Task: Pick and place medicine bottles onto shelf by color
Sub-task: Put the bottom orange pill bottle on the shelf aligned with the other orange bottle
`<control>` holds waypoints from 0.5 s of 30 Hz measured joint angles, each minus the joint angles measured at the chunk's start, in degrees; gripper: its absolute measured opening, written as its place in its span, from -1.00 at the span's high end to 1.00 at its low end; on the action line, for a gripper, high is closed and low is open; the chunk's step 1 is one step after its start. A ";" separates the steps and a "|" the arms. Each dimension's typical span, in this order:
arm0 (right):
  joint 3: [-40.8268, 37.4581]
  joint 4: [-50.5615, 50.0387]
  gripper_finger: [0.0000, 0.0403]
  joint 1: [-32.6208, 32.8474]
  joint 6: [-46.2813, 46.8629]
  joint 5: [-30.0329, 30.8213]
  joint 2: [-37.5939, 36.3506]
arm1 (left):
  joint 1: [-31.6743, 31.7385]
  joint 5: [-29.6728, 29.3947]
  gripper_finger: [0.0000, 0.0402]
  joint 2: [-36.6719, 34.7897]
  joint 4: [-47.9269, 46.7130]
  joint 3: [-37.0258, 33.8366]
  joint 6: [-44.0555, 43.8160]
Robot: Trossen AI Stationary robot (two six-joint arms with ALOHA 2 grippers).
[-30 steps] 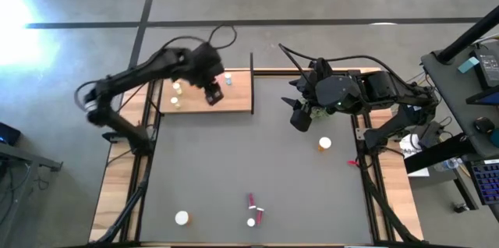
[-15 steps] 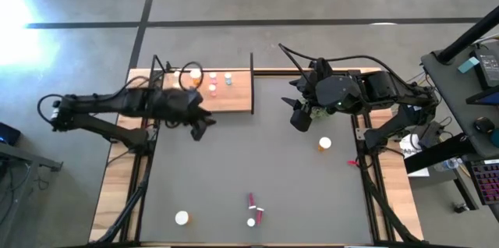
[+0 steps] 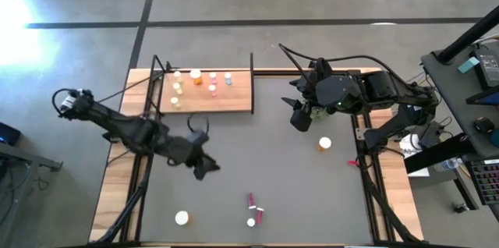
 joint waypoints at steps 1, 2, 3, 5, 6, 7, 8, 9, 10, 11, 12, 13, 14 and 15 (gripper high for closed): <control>0.00 0.02 -0.13 0.00 0.02 0.00 0.00 | -1.20 0.03 0.17 0.91 0.76 0.05 -2.97; 0.00 0.02 -0.13 0.00 0.04 0.00 0.00 | -2.39 0.03 0.17 1.89 1.39 0.17 -5.58; 0.00 0.01 -0.13 -0.02 0.02 0.00 0.00 | -3.42 0.05 0.17 2.89 2.16 0.35 -7.71; 0.00 0.02 -0.13 -0.01 0.01 0.00 0.00 | -5.29 0.07 0.17 4.96 2.44 0.93 -11.39; 0.00 0.02 -0.13 -0.01 0.03 -0.01 0.00 | -6.12 0.07 0.17 5.93 2.33 1.09 -13.19; 0.00 0.01 -0.13 0.00 0.04 0.00 0.00 | -6.85 0.16 0.17 6.85 2.37 1.24 -14.83; 0.00 0.00 -0.13 -0.02 0.00 0.00 0.00 | -7.50 0.33 0.17 7.84 2.39 1.31 -16.47; 0.00 0.02 -0.13 -0.02 0.00 0.00 0.00 | -8.09 0.83 0.17 8.71 2.37 1.33 -18.06; 0.00 0.02 -0.13 -0.02 0.02 0.00 0.00 | -8.55 1.56 0.17 9.53 2.28 1.33 -19.62; 0.00 0.00 -0.13 0.00 0.04 0.00 0.00 | -9.00 2.62 0.17 10.20 1.95 1.33 -21.40; 0.00 0.02 -0.13 -0.01 0.03 0.00 0.00 | -9.56 3.77 0.17 10.66 0.77 1.35 -23.34; 0.00 0.01 -0.13 0.00 0.00 0.00 0.00 | -10.13 4.60 0.17 11.10 -0.81 1.31 -25.17; 0.00 0.02 -0.13 0.00 0.00 0.00 0.00 | -10.78 5.64 0.17 11.45 -1.98 1.28 -26.93; 0.00 0.01 -0.13 0.00 0.04 0.00 0.00 | -11.49 6.97 0.17 11.84 -2.96 1.28 -28.81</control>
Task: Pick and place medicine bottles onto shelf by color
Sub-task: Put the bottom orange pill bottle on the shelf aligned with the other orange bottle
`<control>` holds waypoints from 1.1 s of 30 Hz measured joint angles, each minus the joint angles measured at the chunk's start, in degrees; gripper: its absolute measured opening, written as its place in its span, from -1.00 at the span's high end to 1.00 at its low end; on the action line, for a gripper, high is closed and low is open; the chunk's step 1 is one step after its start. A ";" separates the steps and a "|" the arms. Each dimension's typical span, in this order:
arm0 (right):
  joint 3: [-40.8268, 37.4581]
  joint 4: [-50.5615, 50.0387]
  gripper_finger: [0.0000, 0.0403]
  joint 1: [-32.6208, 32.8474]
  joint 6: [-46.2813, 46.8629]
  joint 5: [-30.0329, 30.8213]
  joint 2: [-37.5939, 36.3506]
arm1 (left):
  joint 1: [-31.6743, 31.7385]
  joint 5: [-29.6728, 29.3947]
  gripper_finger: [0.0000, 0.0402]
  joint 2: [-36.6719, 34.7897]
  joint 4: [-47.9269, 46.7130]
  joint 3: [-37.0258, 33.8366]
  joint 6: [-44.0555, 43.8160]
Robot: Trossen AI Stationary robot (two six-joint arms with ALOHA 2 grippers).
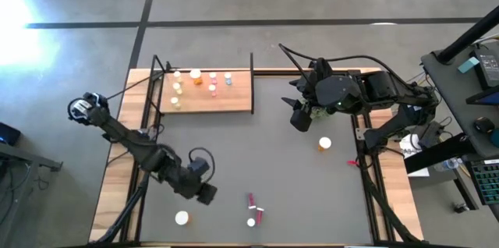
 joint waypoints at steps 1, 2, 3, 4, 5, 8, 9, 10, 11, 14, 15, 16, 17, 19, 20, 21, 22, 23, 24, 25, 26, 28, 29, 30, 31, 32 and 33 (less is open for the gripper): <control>0.00 -0.01 -0.13 0.01 0.00 0.00 0.00 | -0.69 1.71 0.17 0.26 -1.18 0.00 -1.99; 0.00 0.00 -0.13 -0.02 -0.04 0.00 0.00 | -1.46 3.53 0.17 0.44 -2.38 -0.05 -4.10; 0.00 0.01 -0.13 0.01 -0.04 0.00 0.00 | -2.30 4.74 0.17 0.55 -3.16 -0.09 -6.19; 0.00 -0.01 -0.13 0.01 -0.02 0.00 0.00 | -3.25 5.87 0.17 0.56 -3.61 -0.12 -8.08; 0.00 0.00 -0.13 -0.01 0.00 -0.01 0.00 | -4.28 6.57 0.17 0.54 -4.10 -0.26 -10.23; 0.00 -0.01 -0.13 -0.02 -0.04 0.00 0.00 | -7.86 7.01 0.15 0.45 -6.87 -1.00 -17.32; 0.00 -0.01 -0.13 0.00 -0.02 0.00 0.00 | -9.07 7.01 0.12 0.45 -7.55 -1.14 -19.10; 0.00 -0.01 -0.13 0.01 0.00 0.00 0.00 | -10.30 6.95 0.09 0.42 -7.81 -1.46 -20.84; 0.00 -0.02 -0.13 -0.02 -0.04 0.00 0.00 | -11.35 6.89 0.05 0.43 -8.01 -1.79 -22.34; 0.00 0.01 -0.13 0.01 0.00 0.00 0.00 | -13.31 6.64 -0.06 1.31 -8.24 -2.64 -23.31; 0.00 -0.02 -0.13 -0.02 -0.02 0.00 0.00 | -13.74 6.48 -0.10 1.80 -8.28 -2.75 -23.50; 0.00 0.01 -0.13 0.00 -0.04 0.00 0.00 | -14.02 6.45 -0.13 2.41 -8.33 -2.75 -23.95; 0.00 0.00 -0.13 -0.01 -0.04 0.00 0.00 | -14.24 6.46 -0.16 3.11 -8.37 -2.78 -24.66; 0.00 0.01 -0.13 0.01 0.00 0.00 0.00 | -14.51 6.99 -0.22 4.89 -8.13 -2.78 -24.78; 0.00 -0.01 -0.13 0.00 -0.04 0.00 0.00 | -14.62 7.56 -0.24 5.83 -8.12 -2.74 -24.77; 0.00 0.00 -0.13 -0.01 -0.04 0.00 0.00 | -14.70 7.97 -0.25 6.79 -8.22 -2.50 -24.75; 0.00 0.01 -0.13 0.00 -0.03 0.00 0.00 | -14.76 8.58 -0.27 7.69 -8.08 -2.24 -24.63; 0.00 0.01 -0.13 0.00 0.00 0.00 0.00 | -14.94 9.14 -0.27 8.62 -8.03 -1.97 -24.49; 0.00 0.00 -0.13 0.01 -0.01 -0.01 0.00 | -15.19 9.36 -0.27 9.44 -8.03 -1.90 -24.43; 0.00 0.01 -0.13 -0.02 -0.04 0.00 0.00 | -15.38 9.36 -0.28 10.24 -8.15 -1.81 -24.39; 0.00 0.00 -0.13 -0.02 -0.04 0.00 0.00 | -15.50 9.36 -0.28 10.99 -8.11 -1.65 -24.35; 0.00 0.01 -0.13 -0.01 0.00 0.00 0.00 | -15.67 9.32 -0.28 12.13 -8.11 -1.40 -24.33; 0.00 0.01 -0.13 0.01 -0.04 0.00 0.00 | -15.72 9.29 -0.28 12.69 -8.08 -1.29 -24.30; 0.00 -0.02 -0.13 0.01 -0.04 0.00 0.00 | -15.72 9.17 -0.28 13.15 -7.71 -1.15 -24.30; 0.00 0.00 -0.13 -0.01 -0.03 0.00 0.00 | -15.71 8.96 -0.28 13.45 -7.38 -0.95 -24.28; 0.00 0.00 -0.13 0.00 0.00 0.00 0.00 | -15.70 8.82 -0.28 13.67 -7.03 -0.94 -24.28; 0.00 0.01 -0.13 0.00 -0.01 -0.01 0.00 | -15.70 8.72 -0.28 13.78 -6.64 -0.93 -24.28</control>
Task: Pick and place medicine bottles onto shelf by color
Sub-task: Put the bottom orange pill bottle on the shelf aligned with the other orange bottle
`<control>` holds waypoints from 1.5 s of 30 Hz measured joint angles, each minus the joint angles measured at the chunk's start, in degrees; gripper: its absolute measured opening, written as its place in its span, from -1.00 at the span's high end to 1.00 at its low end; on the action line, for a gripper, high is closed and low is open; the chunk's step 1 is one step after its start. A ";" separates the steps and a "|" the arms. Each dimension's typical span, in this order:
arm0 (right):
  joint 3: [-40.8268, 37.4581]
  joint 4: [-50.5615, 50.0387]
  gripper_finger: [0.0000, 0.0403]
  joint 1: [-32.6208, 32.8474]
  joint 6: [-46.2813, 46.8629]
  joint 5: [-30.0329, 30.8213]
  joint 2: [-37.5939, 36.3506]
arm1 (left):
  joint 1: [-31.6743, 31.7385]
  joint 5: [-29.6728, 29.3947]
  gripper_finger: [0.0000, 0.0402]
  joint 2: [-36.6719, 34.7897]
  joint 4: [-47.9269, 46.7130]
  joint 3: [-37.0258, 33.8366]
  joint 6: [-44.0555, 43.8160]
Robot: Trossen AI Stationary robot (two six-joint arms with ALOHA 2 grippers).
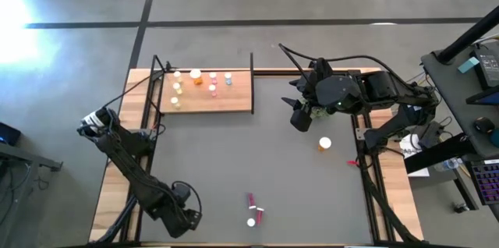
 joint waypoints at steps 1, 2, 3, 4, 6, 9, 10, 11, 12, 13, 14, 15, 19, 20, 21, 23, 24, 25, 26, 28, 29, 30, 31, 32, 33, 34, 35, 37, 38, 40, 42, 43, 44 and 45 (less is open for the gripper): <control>0.00 -0.02 -0.13 0.01 -0.03 0.01 0.00 | 0.00 0.00 -0.28 0.09 0.10 0.06 0.00; 0.00 0.00 -0.13 0.00 -0.03 0.00 0.00 | -0.01 -0.05 -0.28 0.11 0.02 0.08 0.00; 0.00 0.00 -0.13 -0.01 -0.01 0.01 0.00 | -0.02 -0.07 -0.28 0.11 -0.05 0.08 0.00; 0.00 0.00 -0.13 0.01 0.01 0.01 0.00 | -0.02 -0.07 -0.28 0.08 -0.01 0.08 0.00; 0.00 -0.01 -0.13 0.00 -0.03 0.01 0.00 | -0.02 -0.07 -0.28 -0.12 -0.56 0.05 0.03; 0.00 0.00 -0.13 0.01 -0.01 0.01 0.00 | -0.02 -0.04 -0.28 -0.51 -1.23 -0.01 0.02; 0.00 -0.02 -0.13 0.00 -0.03 0.01 0.00 | -0.02 -0.04 -0.28 -0.64 -1.25 -0.03 -0.03; 0.00 0.00 -0.13 0.01 -0.03 0.01 0.00 | -0.02 -0.04 -0.28 -0.77 -1.21 -0.07 -0.09; 0.00 0.00 -0.13 0.01 -0.02 0.01 0.00 | -0.02 -0.07 -0.28 -0.85 -1.18 -0.05 -0.09; 0.00 0.00 -0.13 0.00 0.01 0.01 0.00 | -0.02 -0.07 -0.28 -0.87 -1.26 0.11 -0.10; 0.00 -0.02 -0.13 0.01 -0.03 0.01 0.00 | -0.02 -0.07 -0.28 -0.87 -1.10 0.37 -0.11; 0.00 -0.01 -0.13 0.01 -0.03 0.01 0.00 | -0.02 -0.09 -0.28 -0.87 -0.90 0.60 -0.11; 0.00 -0.02 -0.13 0.01 -0.03 0.01 0.00 | -0.02 -0.36 -0.28 -0.74 -0.38 1.10 -0.20; 0.00 0.00 -0.13 0.01 -0.03 0.01 0.00 | -0.02 -0.50 -0.28 -0.74 -0.39 1.20 -0.24; 0.00 -0.01 -0.13 0.00 -0.01 0.01 0.00 | -0.02 -0.50 -0.28 -0.74 -0.37 1.20 -0.36; 0.00 -0.02 -0.13 0.00 -0.01 0.01 0.00 | -0.02 -0.50 -0.28 -0.74 -0.46 0.74 -0.45; 0.00 -0.01 -0.13 0.01 -0.03 0.01 0.00 | -0.02 -0.50 -0.28 -0.73 -0.50 0.41 -0.46; 0.00 -0.02 -0.13 0.00 -0.02 0.01 0.00 | -0.02 -0.50 -0.28 -0.58 -0.51 0.23 -0.46; 0.00 0.00 -0.13 0.00 0.00 0.01 0.00 | -0.02 -0.50 -0.28 -0.49 -0.52 0.16 -0.46; 0.00 -0.02 -0.13 -0.01 -0.03 0.01 0.00 | -0.02 -0.50 -0.28 -0.45 -0.48 0.08 -0.46; 0.00 0.00 -0.13 -0.01 -0.03 0.01 0.00 | -0.02 -0.50 -0.28 -0.45 -0.48 0.08 -0.46; 0.00 0.00 -0.13 0.01 -0.02 0.01 0.00 | -0.02 -0.50 -0.28 -0.45 -0.46 0.06 -0.46; 0.00 0.00 -0.13 0.01 0.01 0.01 0.00 | -0.02 -0.50 -0.28 -0.45 -0.44 -0.03 -0.46; 0.00 0.00 -0.13 0.00 -0.01 0.01 0.00 | -0.02 -0.50 -0.28 -0.45 -0.50 -0.11 -0.46; 0.00 -0.02 -0.13 0.01 -0.03 0.01 0.00 | -0.02 -0.50 -0.28 -0.45 -0.48 -0.18 -0.46; 0.00 -0.01 -0.13 -0.01 -0.02 0.01 0.00 | -0.02 -0.50 -0.28 -0.45 -0.38 -0.31 -0.46; 0.00 0.00 -0.13 0.01 -0.01 0.01 0.00 | -0.02 -0.50 -0.28 -0.45 -0.40 -0.51 -0.46; 0.00 0.00 -0.13 0.00 -0.03 0.01 0.00 | -0.02 -0.53 -0.28 -0.45 -0.46 -0.78 -0.46; 0.00 0.00 -0.13 0.01 -0.03 0.01 0.00 | -0.02 -0.66 -0.28 -0.45 -0.44 -0.86 -0.48; 0.00 -0.02 -0.13 0.01 0.01 0.01 0.00 | -0.02 -0.74 -0.28 -0.45 -0.42 -0.95 -0.55; 0.00 -0.01 -0.13 0.00 -0.03 0.01 0.00 | -0.02 -0.74 -0.28 -0.45 -0.41 -0.95 -0.57; 0.00 -0.01 -0.13 0.00 -0.03 0.01 0.00 | -0.02 -0.74 -0.28 -0.45 -0.43 -0.97 -0.57; 0.00 -0.02 -0.13 0.01 -0.01 0.01 0.00 | -0.02 -0.74 -0.28 -0.45 -0.39 -1.08 -0.57; 0.00 0.00 -0.13 -0.01 0.00 0.01 0.00 | 0.00 -0.75 -0.28 -0.45 -0.41 -1.32 -0.57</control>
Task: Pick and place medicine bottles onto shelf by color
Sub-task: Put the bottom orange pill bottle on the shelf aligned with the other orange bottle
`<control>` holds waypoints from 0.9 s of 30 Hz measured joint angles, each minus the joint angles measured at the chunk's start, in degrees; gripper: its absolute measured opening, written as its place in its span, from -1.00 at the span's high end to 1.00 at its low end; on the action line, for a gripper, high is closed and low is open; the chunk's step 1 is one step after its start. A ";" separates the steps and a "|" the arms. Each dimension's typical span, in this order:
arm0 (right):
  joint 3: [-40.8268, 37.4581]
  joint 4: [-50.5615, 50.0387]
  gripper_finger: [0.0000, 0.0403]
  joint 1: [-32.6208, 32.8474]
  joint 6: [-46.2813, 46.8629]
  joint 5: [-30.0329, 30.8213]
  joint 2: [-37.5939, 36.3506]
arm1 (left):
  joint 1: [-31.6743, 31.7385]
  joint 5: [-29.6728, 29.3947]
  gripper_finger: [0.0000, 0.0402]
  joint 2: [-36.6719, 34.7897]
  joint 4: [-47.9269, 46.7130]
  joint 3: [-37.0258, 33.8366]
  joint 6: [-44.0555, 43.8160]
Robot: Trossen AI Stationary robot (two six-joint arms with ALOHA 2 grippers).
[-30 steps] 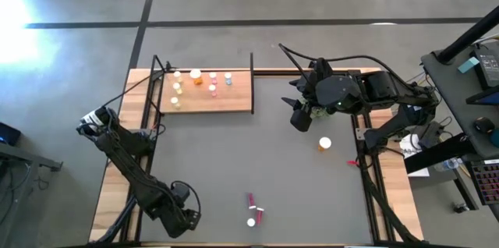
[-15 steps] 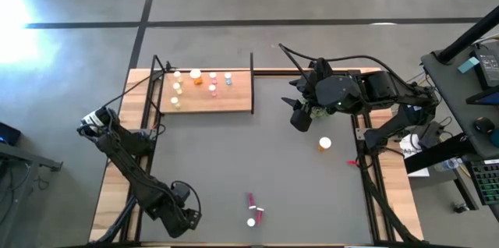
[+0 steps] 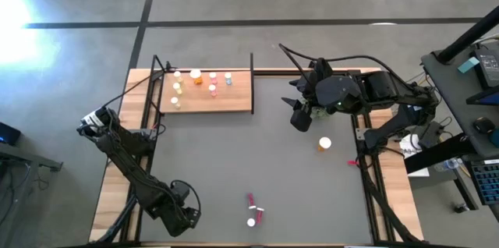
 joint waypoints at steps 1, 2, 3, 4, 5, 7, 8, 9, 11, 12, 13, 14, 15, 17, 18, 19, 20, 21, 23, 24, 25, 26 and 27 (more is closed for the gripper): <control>0.00 -0.01 -0.13 0.00 -0.03 0.00 0.00 | 0.01 -0.04 -0.28 0.00 -0.07 -0.29 0.05; 0.00 -0.02 -0.13 0.00 -0.04 0.00 0.00 | 0.01 -0.06 -0.28 0.00 -0.06 -0.63 0.08; 0.00 -0.02 -0.13 0.02 -0.04 0.00 0.00 | 0.01 -0.10 -0.28 0.00 -0.03 -1.03 0.23; 0.00 -0.01 -0.13 0.01 0.00 0.00 0.00 | 0.01 -0.12 -0.28 0.00 -0.04 -1.41 0.51; 0.00 0.00 -0.13 0.02 -0.01 0.00 0.00 | 0.01 -0.12 -0.28 0.00 -0.04 -1.77 1.14; 0.00 0.00 -0.13 0.00 -0.04 0.00 0.00 | 0.01 -0.15 -0.28 0.00 -0.08 -2.26 1.60; 0.00 0.00 -0.13 0.00 -0.01 0.00 0.00 | 0.03 -0.15 -0.27 0.00 -0.08 -2.32 1.60; 0.00 0.00 -0.13 0.00 0.00 0.00 0.00 | 0.05 -0.13 -0.27 -0.01 0.01 -2.32 1.60; 0.00 -0.02 -0.13 0.02 -0.04 0.00 0.00 | 0.09 -0.13 -0.24 -0.02 -0.01 -2.29 1.60; 0.00 0.00 -0.13 0.00 -0.04 0.00 0.00 | 0.09 -0.15 -0.21 -0.02 -0.01 -2.28 1.60; 0.00 0.00 -0.13 0.02 0.00 0.00 0.00 | 0.09 -0.12 -0.19 -0.02 -0.01 -2.25 1.59; 0.00 -0.02 -0.13 0.00 -0.01 0.00 0.00 | 0.09 -0.12 -0.16 -0.02 -0.01 -2.23 1.57; 0.00 -0.02 -0.13 0.01 -0.03 0.00 0.00 | 0.09 -0.11 -0.12 -0.02 -0.01 -2.21 1.55; 0.00 -0.01 -0.13 0.01 -0.04 0.00 0.00 | 0.09 -0.03 -0.05 -0.02 -0.01 -2.08 1.53; 0.00 -0.02 -0.13 0.00 -0.01 0.00 0.00 | 0.11 0.06 -0.02 -0.02 0.05 -2.01 1.52; 0.00 0.00 -0.13 0.00 0.00 0.00 0.00 | 0.12 0.15 0.01 -0.02 0.06 -1.96 1.41; 0.00 0.00 -0.13 0.00 -0.04 0.00 0.00 | 0.12 0.23 0.04 -0.02 0.04 -1.94 0.99; 0.00 -0.02 -0.13 0.00 -0.04 0.00 0.00 | 0.12 0.28 0.05 -0.03 0.05 -1.92 0.25; 0.00 -0.01 -0.13 0.02 0.00 0.00 0.00 | 0.14 0.31 0.06 -0.07 0.05 -1.92 -0.71; 0.00 0.00 -0.13 0.01 -0.02 0.00 0.00 | 0.29 0.31 0.06 -0.12 0.05 -1.92 -1.32; 0.00 0.00 -0.13 0.00 -0.04 0.00 0.00 | 0.54 0.37 0.06 -0.21 0.07 -1.92 -1.46; 0.00 -0.01 -0.13 0.01 -0.03 0.00 0.00 | 0.97 0.42 0.05 -0.38 0.10 -1.90 -1.46; 0.00 0.00 -0.13 0.01 0.00 0.00 0.00 | 1.58 0.40 0.04 -0.52 0.01 -1.81 -1.45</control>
